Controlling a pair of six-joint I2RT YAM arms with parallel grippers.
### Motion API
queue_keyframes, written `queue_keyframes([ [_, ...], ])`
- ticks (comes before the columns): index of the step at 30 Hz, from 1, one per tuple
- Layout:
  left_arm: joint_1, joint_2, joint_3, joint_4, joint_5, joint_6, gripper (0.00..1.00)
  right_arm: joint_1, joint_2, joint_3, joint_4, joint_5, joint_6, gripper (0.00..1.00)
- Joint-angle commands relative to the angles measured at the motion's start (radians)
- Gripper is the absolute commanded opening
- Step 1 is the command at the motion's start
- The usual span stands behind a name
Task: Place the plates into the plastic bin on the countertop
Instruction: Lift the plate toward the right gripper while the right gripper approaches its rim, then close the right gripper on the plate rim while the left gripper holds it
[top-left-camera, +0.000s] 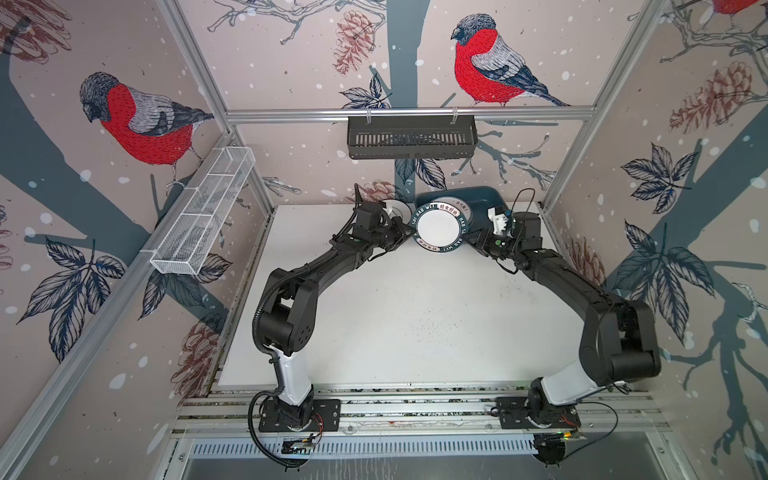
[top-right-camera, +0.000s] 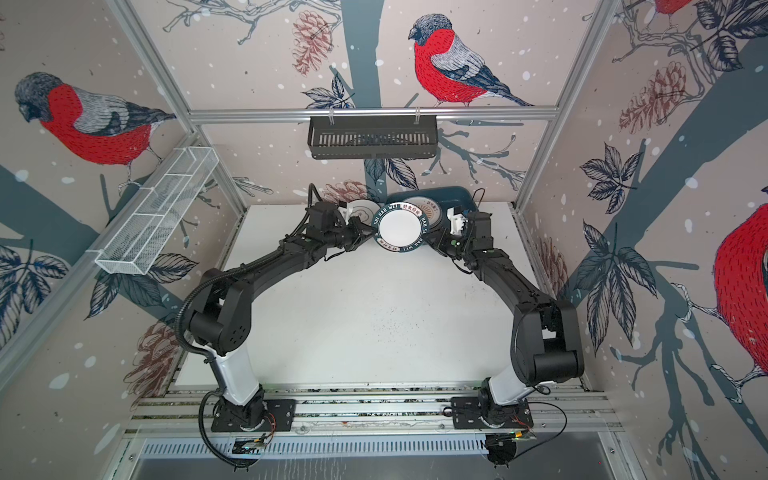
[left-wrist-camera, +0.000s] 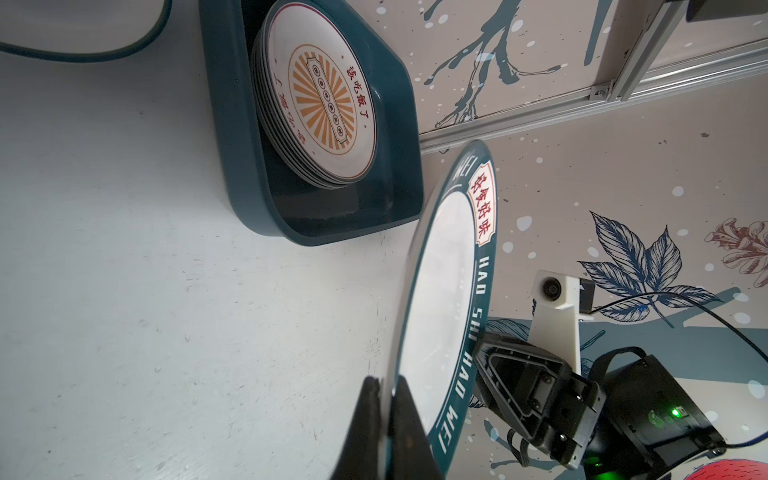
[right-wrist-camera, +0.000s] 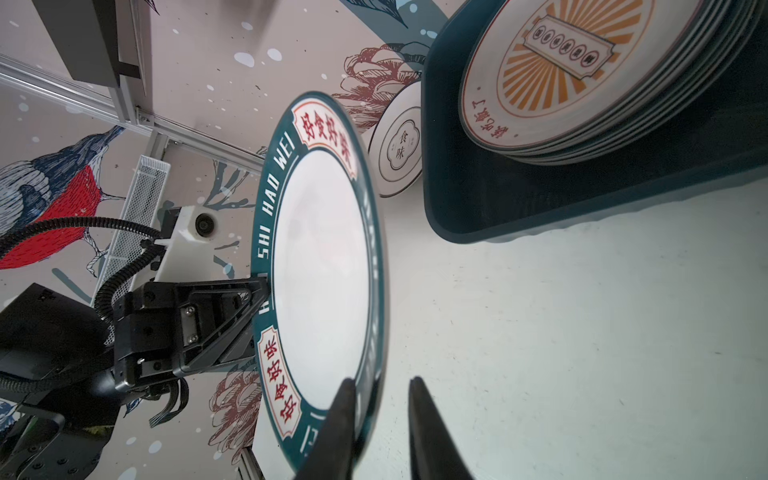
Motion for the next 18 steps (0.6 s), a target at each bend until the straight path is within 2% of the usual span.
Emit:
queue_keyframes([
  [1, -0.002, -0.013, 0.002, 0.076, 0.03, -0.014, 0.0, 0.001, 0.007, 0.0, 0.03, -0.006, 0.01, 0.13],
  [6, -0.002, -0.018, 0.005, 0.083, 0.037, -0.014, 0.0, 0.0, 0.021, 0.003, 0.038, -0.008, 0.024, 0.07],
  [8, -0.002, -0.024, 0.003, 0.084, 0.038, -0.012, 0.06, -0.002, 0.027, 0.007, 0.042, -0.008, 0.033, 0.04],
  [10, -0.002, -0.03, 0.003, 0.086, 0.038, -0.008, 0.16, -0.005, 0.033, 0.014, 0.043, -0.009, 0.039, 0.04],
  [15, -0.002, -0.038, -0.001, 0.101, 0.047, 0.003, 0.51, -0.013, 0.035, 0.025, 0.043, 0.001, 0.049, 0.03],
  [18, 0.001, -0.04, -0.002, 0.097, 0.048, 0.01, 0.65, -0.022, 0.038, 0.027, 0.05, 0.009, 0.058, 0.03],
])
